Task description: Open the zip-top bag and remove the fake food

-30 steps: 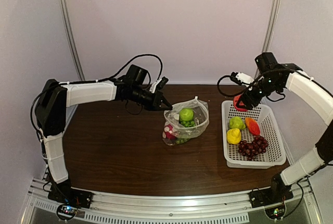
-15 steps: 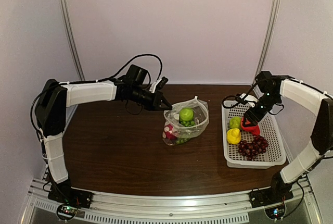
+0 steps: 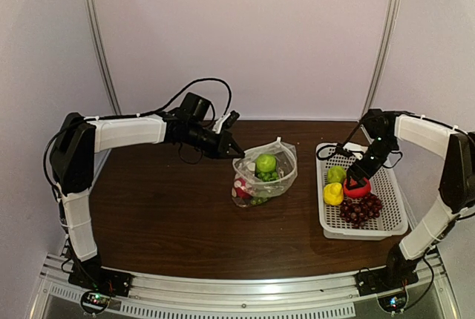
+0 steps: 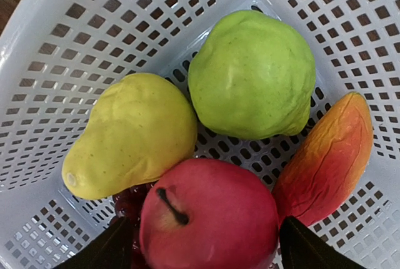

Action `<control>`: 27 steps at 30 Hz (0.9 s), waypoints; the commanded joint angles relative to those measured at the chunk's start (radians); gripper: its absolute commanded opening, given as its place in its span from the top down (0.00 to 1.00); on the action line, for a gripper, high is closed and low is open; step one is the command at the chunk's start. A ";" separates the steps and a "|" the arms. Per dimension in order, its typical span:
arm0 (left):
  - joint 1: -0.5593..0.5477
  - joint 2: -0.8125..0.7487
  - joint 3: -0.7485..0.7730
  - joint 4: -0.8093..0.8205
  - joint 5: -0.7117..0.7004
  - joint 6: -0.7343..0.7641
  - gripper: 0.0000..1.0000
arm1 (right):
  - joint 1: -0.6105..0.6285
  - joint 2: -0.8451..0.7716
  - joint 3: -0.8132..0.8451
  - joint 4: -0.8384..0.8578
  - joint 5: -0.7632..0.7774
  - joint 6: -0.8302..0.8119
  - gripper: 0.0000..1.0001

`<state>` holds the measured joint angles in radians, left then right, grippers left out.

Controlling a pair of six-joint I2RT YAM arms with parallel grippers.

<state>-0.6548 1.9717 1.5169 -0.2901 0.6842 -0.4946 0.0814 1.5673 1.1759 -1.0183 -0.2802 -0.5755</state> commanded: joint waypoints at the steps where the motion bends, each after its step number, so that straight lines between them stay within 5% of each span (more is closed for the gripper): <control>1: -0.003 -0.012 0.028 0.000 -0.006 0.021 1.00 | -0.008 0.011 0.063 -0.079 0.007 -0.014 0.16; 6: -0.003 -0.013 0.029 0.000 0.001 0.021 1.00 | -0.008 0.039 0.144 -0.125 0.025 -0.020 0.12; 16: -0.003 -0.017 0.029 -0.001 -0.001 0.023 1.00 | 0.086 -0.019 0.356 0.028 -0.273 0.040 0.32; 27: -0.004 -0.020 0.028 0.002 0.002 0.018 1.00 | 0.472 0.135 0.506 0.145 -0.159 0.008 0.51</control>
<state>-0.6548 1.9717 1.5204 -0.2935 0.6853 -0.4908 0.4709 1.6253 1.6348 -0.9077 -0.4835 -0.5541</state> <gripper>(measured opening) 0.020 0.541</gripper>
